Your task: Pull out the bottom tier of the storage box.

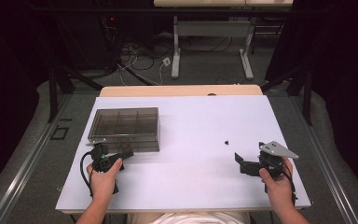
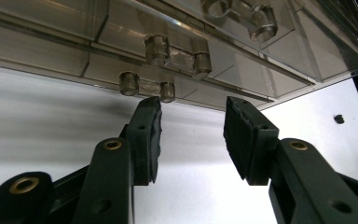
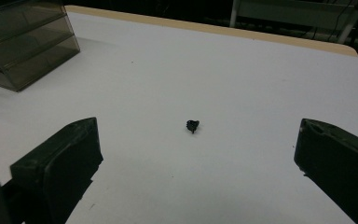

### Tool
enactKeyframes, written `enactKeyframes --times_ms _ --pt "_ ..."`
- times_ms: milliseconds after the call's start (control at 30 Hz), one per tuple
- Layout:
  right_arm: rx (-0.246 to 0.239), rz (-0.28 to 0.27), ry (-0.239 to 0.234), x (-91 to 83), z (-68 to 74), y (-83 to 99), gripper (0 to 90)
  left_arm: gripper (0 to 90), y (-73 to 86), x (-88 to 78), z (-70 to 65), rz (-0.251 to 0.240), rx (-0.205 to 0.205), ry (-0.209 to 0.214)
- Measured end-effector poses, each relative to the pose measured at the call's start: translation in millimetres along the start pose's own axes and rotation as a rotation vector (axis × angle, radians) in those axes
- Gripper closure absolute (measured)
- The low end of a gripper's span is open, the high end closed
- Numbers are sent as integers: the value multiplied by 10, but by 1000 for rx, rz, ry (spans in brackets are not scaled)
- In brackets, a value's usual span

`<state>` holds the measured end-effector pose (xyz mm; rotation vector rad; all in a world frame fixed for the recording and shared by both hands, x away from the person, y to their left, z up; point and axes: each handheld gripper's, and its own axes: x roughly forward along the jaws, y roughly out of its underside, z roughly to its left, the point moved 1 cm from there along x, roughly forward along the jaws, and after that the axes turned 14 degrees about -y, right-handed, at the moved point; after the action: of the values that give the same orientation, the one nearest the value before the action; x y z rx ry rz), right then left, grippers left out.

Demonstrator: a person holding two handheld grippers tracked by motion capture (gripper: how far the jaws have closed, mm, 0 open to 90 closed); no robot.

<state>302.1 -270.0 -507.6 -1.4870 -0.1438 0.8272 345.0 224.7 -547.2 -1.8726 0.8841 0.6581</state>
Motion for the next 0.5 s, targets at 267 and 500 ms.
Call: enactKeyframes --times_ms 267,500 --pt "-2 1 0 -2 -10 1 3 572 10 32 15 7 -10 -6" --pt "2 8 1 -1 -10 2 4 576 12 42 32 19 -6 -7"
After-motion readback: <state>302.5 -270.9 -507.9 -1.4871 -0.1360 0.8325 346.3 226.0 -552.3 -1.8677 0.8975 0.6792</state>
